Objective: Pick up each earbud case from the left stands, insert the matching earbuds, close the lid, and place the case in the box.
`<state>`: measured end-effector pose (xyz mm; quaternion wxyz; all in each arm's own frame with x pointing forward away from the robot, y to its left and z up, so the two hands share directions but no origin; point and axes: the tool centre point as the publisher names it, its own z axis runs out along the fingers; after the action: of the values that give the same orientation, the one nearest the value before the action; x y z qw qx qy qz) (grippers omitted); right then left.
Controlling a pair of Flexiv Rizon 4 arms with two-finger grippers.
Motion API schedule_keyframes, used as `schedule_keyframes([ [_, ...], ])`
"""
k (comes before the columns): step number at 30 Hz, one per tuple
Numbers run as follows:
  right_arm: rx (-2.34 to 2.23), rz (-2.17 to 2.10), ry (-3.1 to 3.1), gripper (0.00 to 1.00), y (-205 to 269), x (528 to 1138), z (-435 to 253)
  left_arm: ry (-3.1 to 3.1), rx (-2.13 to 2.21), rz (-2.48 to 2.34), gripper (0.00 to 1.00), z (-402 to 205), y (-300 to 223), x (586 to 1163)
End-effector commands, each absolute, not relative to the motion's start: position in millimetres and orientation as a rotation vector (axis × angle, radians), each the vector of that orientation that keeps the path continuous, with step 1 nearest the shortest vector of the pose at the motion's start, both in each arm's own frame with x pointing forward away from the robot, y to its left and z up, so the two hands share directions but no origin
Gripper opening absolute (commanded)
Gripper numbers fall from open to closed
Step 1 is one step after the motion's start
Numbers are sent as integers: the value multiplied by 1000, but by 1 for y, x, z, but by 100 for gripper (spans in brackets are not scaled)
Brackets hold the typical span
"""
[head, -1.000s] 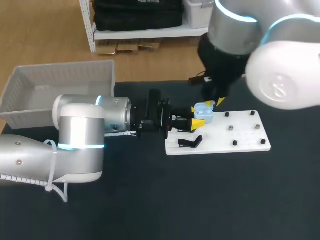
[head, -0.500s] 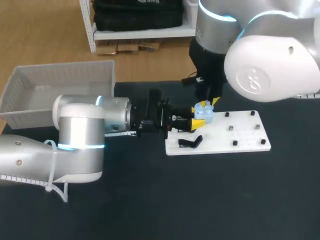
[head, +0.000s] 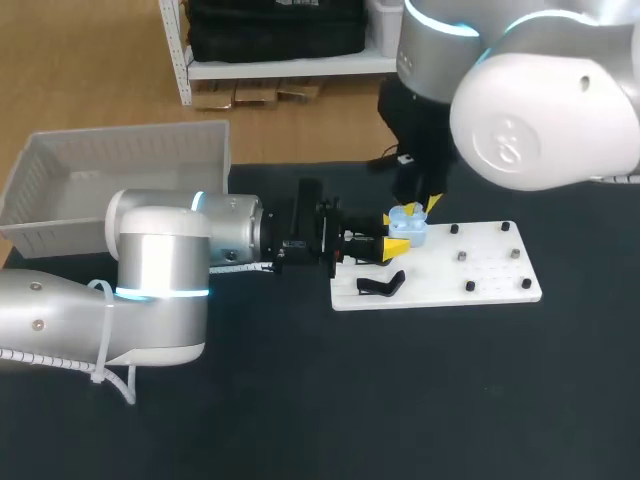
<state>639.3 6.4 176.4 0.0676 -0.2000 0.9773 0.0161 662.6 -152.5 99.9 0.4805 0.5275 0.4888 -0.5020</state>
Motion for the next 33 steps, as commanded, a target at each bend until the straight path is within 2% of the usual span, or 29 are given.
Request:
schedule_keyframes([
  [1, -635, 10, 2965, 0, 14, 645, 178, 1194, 1288, -1224, 0, 100, -153, 663],
  [33, -692, -97, 2970, 0, 20, 642, 161, 1241, 1308, -1207, 0, 96, -153, 665],
])
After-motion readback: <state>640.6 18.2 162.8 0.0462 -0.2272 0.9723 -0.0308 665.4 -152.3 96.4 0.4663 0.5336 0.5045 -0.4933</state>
